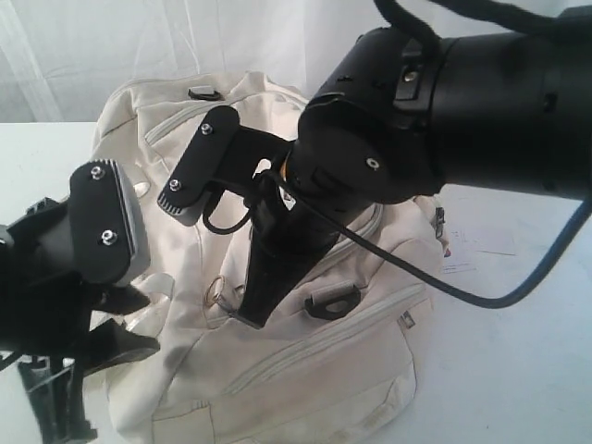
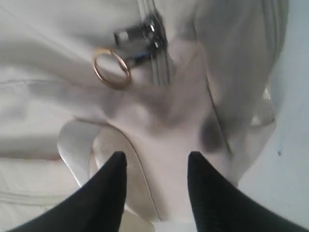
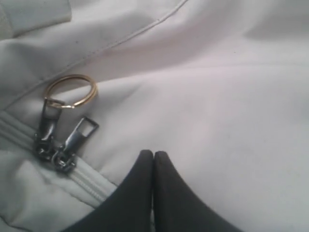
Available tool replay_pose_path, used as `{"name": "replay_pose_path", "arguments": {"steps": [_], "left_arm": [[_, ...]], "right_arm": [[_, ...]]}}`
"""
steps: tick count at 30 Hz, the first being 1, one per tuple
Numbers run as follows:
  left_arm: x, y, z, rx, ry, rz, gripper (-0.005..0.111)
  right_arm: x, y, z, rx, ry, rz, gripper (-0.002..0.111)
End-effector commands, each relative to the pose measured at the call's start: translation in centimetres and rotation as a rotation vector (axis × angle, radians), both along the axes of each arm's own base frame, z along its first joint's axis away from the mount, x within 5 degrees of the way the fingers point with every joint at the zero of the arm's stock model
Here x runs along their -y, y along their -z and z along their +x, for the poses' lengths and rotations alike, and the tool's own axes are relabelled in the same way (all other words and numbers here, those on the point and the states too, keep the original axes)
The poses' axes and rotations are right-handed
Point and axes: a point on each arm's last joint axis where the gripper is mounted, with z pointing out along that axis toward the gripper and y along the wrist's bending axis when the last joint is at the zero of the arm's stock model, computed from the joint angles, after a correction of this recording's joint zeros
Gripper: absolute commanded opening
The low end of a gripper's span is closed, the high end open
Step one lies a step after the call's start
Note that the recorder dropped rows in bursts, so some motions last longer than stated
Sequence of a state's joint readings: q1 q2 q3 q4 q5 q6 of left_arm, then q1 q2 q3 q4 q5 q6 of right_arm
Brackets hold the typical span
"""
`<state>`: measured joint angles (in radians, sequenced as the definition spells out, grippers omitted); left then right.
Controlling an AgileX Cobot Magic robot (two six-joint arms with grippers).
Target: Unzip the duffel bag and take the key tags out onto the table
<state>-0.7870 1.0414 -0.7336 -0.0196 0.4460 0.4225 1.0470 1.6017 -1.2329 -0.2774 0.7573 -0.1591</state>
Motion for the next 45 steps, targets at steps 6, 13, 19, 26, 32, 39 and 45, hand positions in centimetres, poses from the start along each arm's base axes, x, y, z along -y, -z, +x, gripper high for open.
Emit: {"name": "replay_pose_path", "arguments": {"steps": [6, 13, 19, 26, 32, 39, 45], "left_arm": [[1.9, 2.0, 1.5, -0.036, -0.02, -0.017, 0.083], [2.2, 2.6, 1.8, -0.08, -0.058, -0.023, 0.08], [0.1, 0.2, 1.0, -0.053, -0.092, 0.09, 0.076], [-1.3, 0.1, 3.9, 0.131, -0.281, 0.145, 0.076], [0.2, 1.5, 4.8, 0.082, -0.266, 0.103, 0.076], [-0.1, 1.9, 3.9, -0.03, -0.308, 0.159, 0.076], [-0.7, -1.6, 1.8, 0.028, -0.243, 0.089, 0.076]], "right_arm": [[0.0, -0.3, -0.3, -0.037, 0.023, 0.029, 0.0], [1.8, -0.1, -0.2, -0.038, 0.085, -0.137, 0.0], [3.6, -2.9, -0.5, 0.047, 0.15, -0.101, 0.0], [4.5, -5.5, -1.8, 0.021, 0.163, 0.059, 0.0], [3.6, -5.7, -2.3, -0.048, 0.131, 0.166, 0.004], [3.3, -5.9, -2.4, -0.057, 0.123, 0.214, 0.025], [3.3, -5.9, -2.3, -0.045, 0.121, 0.208, 0.028]]}}
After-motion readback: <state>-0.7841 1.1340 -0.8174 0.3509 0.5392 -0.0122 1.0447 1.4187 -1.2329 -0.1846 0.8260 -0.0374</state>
